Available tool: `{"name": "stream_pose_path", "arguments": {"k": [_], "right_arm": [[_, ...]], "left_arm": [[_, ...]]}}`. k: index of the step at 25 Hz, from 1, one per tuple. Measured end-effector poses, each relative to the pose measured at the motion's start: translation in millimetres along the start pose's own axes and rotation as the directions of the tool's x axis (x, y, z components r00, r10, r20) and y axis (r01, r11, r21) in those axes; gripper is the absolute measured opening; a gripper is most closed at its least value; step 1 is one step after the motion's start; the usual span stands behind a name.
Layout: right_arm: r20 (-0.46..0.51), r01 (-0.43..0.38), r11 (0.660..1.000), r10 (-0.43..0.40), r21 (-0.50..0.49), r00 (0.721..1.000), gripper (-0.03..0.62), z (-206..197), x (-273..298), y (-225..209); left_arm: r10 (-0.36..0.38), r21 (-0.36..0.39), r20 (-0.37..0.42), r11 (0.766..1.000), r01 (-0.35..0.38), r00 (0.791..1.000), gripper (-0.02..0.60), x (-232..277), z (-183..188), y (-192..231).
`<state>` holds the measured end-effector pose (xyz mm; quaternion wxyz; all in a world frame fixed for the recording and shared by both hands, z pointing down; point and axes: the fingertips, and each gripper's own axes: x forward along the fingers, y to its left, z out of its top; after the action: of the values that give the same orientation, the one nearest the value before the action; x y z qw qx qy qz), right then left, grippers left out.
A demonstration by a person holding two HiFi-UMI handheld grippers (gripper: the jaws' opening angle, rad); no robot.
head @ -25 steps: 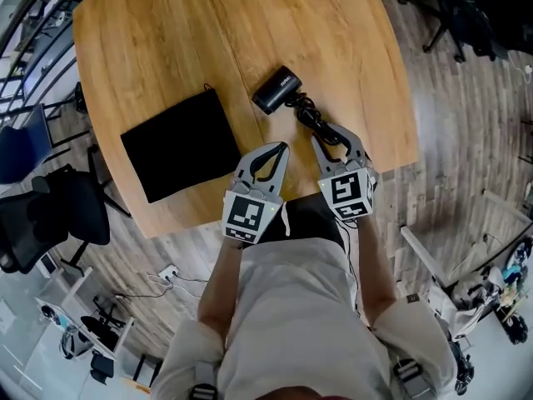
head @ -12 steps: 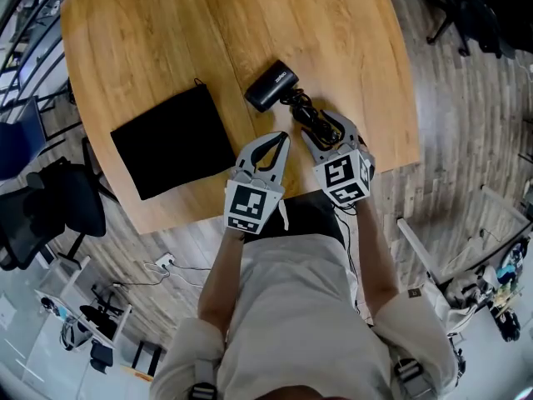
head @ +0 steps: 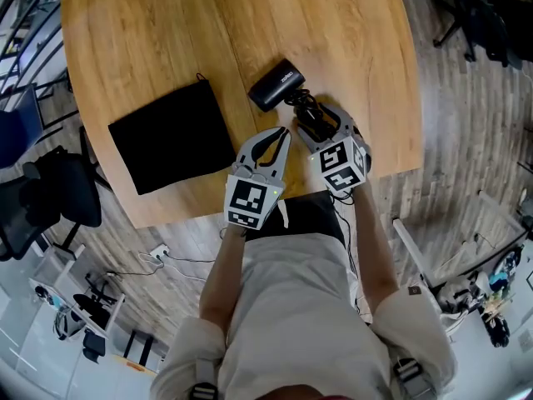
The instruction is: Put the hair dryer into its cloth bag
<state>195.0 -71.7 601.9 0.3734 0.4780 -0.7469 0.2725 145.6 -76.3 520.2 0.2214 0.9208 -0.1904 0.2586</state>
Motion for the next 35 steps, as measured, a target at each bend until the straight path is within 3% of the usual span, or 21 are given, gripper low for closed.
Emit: {"name": "stream_pose_path", "arguments": {"k": [14, 22, 27, 31, 35], "right_arm": [[0.010, 0.000, 1.000, 0.000, -0.008, 1.000, 0.236, 5.9, 9.7, -0.9], [0.025, -0.014, 1.000, 0.014, -0.024, 1.000, 0.233, 16.0, 16.6, 6.8], [0.039, -0.020, 0.999, 0.021, -0.041, 0.999, 0.233, 22.6, 14.8, 11.1], [0.046, -0.024, 0.999, 0.026, -0.035, 0.999, 0.233, 26.4, 12.3, 15.2], [0.047, -0.022, 0.998, 0.025, -0.060, 0.999, 0.233, 29.3, 9.9, 14.2]], "left_arm": [[0.051, -0.046, -0.007, 0.998, -0.051, 0.999, 0.021, -10.5, -11.5, 23.5], [0.139, -0.079, -0.024, 0.987, -0.140, 0.990, 0.021, -28.5, -27.2, 52.5], [0.241, -0.089, -0.060, 0.965, -0.246, 0.969, 0.023, -43.0, -46.1, 79.2], [0.335, -0.081, -0.092, 0.936, -0.342, 0.938, 0.025, -56.3, -63.3, 101.5], [0.394, -0.064, -0.120, 0.913, -0.403, 0.911, 0.090, -62.4, -74.3, 113.1]]}}
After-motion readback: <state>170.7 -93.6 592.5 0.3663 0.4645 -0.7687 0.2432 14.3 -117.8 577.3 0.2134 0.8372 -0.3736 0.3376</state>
